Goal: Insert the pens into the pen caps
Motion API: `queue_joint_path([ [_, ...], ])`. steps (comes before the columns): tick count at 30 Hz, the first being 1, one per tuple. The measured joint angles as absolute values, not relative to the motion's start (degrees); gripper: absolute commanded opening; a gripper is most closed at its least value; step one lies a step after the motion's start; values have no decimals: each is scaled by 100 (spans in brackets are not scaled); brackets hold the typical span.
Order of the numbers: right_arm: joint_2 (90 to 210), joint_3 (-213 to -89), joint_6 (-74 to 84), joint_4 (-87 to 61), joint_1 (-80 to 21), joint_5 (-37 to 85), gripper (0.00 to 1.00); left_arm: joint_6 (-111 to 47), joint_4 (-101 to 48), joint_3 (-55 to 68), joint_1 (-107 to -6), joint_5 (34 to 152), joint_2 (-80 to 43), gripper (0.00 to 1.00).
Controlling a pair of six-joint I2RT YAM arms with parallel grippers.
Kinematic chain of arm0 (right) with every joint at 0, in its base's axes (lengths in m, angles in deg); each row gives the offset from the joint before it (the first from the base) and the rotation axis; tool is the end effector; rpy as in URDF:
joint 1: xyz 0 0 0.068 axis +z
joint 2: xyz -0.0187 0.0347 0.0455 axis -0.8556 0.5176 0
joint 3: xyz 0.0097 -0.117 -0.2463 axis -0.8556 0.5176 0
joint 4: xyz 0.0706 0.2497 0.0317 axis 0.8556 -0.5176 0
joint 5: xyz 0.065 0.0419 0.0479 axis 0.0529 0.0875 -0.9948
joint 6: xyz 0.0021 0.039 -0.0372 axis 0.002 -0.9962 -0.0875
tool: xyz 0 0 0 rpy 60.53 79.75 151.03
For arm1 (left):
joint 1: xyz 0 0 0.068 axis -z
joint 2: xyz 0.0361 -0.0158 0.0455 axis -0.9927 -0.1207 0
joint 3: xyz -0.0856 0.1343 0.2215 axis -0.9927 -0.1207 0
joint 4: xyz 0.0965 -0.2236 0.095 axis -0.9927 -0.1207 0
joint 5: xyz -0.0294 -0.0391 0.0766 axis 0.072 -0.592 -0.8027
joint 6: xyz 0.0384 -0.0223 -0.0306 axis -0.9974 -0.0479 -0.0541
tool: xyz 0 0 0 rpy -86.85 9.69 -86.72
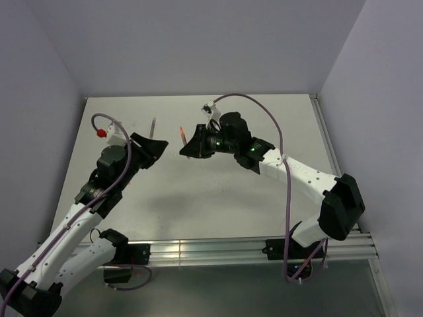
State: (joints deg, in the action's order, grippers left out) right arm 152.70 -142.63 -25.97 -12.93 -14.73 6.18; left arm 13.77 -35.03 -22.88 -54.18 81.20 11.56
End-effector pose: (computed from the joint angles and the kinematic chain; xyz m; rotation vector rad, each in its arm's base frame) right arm 0.2373 0.2509 0.3321 -0.4467 2.0403 1.3431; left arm 0.1679 -0.0900 0.3304 -0.5082 1.7895 -1.0312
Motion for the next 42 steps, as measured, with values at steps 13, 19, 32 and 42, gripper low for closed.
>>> queue_joint_path([
  [13, 14614, -13715, -2330, -1525, -2177, 932, 0, 2874, -7247, -1755, -6054, 5126, 273, 47],
  [19, 14385, -13487, -2173, -1566, -2396, 924, 0, 2655, -7308, -1855, -7069, 5025, -488, 41],
  [32, 14297, -13315, -2048, -1632, -2713, 777, 0, 4061, -7369, -2111, -7379, 5392, -1401, 50],
  [42, 14284, -13310, -2028, -1627, -2724, 751, 0, 5053, -7334, -1744, -7493, 5486, -2573, 44],
])
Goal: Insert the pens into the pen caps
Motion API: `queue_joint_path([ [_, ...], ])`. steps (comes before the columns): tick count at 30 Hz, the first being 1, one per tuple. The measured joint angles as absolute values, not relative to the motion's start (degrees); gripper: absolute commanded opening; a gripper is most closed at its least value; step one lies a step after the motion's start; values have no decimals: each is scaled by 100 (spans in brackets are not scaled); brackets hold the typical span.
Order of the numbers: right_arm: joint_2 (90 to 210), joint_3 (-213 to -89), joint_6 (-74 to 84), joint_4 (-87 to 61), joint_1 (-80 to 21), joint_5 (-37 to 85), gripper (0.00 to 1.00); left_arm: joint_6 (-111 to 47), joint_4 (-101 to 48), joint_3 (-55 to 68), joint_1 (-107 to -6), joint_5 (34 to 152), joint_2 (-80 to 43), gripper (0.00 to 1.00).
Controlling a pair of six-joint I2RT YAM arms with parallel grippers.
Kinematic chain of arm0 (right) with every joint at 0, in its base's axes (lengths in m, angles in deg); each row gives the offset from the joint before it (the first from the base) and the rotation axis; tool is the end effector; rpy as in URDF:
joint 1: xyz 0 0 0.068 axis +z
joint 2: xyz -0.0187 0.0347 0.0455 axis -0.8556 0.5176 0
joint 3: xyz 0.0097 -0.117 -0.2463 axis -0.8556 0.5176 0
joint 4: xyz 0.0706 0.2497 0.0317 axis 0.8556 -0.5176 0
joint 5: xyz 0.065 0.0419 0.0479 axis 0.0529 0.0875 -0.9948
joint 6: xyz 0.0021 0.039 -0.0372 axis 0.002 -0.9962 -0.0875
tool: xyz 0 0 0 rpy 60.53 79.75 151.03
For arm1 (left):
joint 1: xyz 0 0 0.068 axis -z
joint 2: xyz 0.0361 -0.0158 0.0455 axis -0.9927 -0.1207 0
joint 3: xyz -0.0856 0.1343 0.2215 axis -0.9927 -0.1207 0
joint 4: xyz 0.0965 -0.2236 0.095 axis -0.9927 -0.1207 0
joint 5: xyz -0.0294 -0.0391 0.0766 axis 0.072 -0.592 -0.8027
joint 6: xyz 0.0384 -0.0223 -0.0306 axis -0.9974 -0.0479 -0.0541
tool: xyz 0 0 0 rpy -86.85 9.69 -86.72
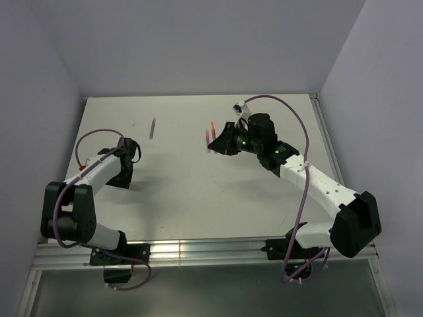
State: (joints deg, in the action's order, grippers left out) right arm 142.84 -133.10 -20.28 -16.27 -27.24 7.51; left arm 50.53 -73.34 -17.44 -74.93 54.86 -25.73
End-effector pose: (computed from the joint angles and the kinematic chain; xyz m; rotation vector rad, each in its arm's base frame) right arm 0.2473 0.1688 0.3194 -0.2863 2.0444 1.1171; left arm 0.2406 -0.0164 0.1816 -1.8316 1.8672 0.2575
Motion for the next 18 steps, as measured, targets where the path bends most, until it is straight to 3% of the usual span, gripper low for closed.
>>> queue_joint_path([
  [13, 14216, -13212, -2006, -1627, -2798, 675, 0, 5289, -7216, -1613, -7814, 5552, -3303, 42],
  [18, 14144, -13197, -2004, -1617, -2815, 620, 0, 5298, -7227, -1597, -7818, 5552, -3338, 35],
])
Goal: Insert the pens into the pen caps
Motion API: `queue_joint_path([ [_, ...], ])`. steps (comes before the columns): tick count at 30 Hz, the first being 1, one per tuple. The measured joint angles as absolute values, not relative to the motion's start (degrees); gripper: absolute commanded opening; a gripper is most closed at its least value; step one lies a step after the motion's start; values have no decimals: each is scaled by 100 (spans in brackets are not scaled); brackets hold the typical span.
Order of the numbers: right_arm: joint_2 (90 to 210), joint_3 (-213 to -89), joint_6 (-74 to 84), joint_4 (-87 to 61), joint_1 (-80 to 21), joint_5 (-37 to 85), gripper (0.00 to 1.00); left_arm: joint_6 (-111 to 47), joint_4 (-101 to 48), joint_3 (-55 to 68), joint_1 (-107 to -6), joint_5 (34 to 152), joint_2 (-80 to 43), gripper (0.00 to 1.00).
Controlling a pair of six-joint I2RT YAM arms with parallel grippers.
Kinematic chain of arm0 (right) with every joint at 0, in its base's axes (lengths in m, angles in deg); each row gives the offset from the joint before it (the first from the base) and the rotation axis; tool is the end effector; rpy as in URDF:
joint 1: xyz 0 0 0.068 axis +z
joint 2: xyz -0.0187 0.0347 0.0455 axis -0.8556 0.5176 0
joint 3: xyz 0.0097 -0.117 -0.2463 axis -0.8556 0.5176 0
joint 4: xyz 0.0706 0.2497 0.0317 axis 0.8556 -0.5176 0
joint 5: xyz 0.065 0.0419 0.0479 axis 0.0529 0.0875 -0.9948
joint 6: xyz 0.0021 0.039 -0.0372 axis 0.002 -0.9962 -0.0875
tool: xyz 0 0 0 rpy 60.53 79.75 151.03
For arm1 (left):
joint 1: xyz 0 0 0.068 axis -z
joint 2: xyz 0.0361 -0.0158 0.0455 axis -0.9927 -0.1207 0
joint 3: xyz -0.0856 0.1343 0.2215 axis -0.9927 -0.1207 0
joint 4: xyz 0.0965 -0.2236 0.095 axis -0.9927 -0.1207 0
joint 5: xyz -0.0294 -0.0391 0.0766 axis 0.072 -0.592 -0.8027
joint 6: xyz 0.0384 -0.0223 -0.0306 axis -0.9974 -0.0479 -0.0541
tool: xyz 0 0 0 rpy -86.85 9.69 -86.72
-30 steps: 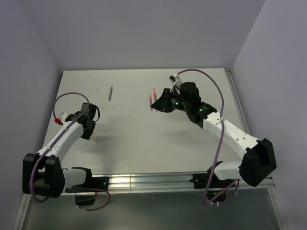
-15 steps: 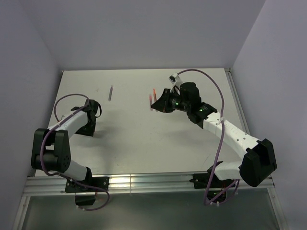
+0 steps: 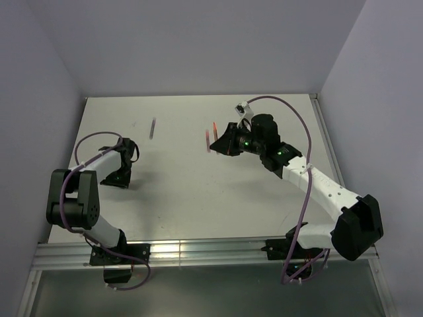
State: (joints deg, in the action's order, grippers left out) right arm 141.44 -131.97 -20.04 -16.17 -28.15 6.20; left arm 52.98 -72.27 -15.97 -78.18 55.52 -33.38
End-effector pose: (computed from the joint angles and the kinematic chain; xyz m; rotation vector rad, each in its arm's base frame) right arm 0.2442 0.1623 0.3195 -0.2921 2.0358 1.1274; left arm 0.2558 -0.0044 0.1575 -1.9400 1.8348 0.3502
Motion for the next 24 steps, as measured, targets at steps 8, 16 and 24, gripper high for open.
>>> queue_joint_path([
  [8, 14066, -13116, -1998, -1590, -2861, 491, 0, 5191, -7269, -1488, -7818, 5556, -3471, 0],
  [16, 14002, -13116, -1969, -1586, -2861, 419, 0, 3997, -6545, -1482, -7775, 6098, -3052, 0],
  [24, 13753, -13116, -2081, -1542, -2391, 401, 0, 1967, -4917, -1007, -7700, 7928, -949, 0],
])
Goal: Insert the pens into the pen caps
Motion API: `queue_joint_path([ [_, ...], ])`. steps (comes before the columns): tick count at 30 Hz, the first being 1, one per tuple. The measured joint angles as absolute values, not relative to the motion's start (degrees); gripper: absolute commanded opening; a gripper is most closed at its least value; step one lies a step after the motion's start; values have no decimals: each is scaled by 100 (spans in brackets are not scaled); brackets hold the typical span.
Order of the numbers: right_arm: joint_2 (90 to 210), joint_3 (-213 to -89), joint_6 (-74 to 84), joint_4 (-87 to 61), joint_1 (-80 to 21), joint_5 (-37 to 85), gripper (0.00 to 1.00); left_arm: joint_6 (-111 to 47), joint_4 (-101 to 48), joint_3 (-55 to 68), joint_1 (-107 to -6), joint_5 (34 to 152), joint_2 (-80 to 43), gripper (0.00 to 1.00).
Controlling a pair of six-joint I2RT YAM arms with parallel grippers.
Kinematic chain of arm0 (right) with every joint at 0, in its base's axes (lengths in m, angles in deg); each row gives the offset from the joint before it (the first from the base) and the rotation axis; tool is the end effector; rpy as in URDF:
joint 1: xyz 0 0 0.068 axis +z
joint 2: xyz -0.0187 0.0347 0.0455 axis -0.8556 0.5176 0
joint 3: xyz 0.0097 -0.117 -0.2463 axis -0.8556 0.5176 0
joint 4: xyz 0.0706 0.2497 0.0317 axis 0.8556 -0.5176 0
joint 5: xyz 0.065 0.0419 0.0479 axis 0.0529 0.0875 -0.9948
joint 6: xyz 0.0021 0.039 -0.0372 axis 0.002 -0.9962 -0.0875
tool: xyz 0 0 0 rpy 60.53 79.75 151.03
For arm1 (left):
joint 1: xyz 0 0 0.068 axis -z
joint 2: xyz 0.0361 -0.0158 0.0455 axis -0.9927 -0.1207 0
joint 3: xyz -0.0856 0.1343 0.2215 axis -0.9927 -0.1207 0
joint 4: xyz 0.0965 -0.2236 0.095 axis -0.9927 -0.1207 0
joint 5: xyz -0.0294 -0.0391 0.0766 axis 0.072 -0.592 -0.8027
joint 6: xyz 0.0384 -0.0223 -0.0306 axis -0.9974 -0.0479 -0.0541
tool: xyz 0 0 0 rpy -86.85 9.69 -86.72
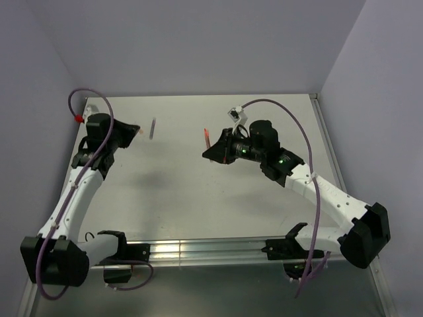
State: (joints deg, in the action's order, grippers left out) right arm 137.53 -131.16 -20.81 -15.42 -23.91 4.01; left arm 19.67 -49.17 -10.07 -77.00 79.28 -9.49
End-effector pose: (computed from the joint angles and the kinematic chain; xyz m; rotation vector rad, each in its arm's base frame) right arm 0.2184 0.1722 0.3341 -0.3970 1.9727 1.2290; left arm 0.2583 -0.0240 0.3087 -1.1028 1.8928 -0.6039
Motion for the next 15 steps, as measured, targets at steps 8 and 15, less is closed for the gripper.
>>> queue_joint_path([
  [8, 13392, -13109, -2498, -1013, -1126, 694, 0, 1084, -3118, -898, -7674, 10295, -75, 0],
  [15, 13611, -13223, -2612, -685, -243, 1109, 0, 1125, -1800, -1077, -7670, 11982, 164, 0],
])
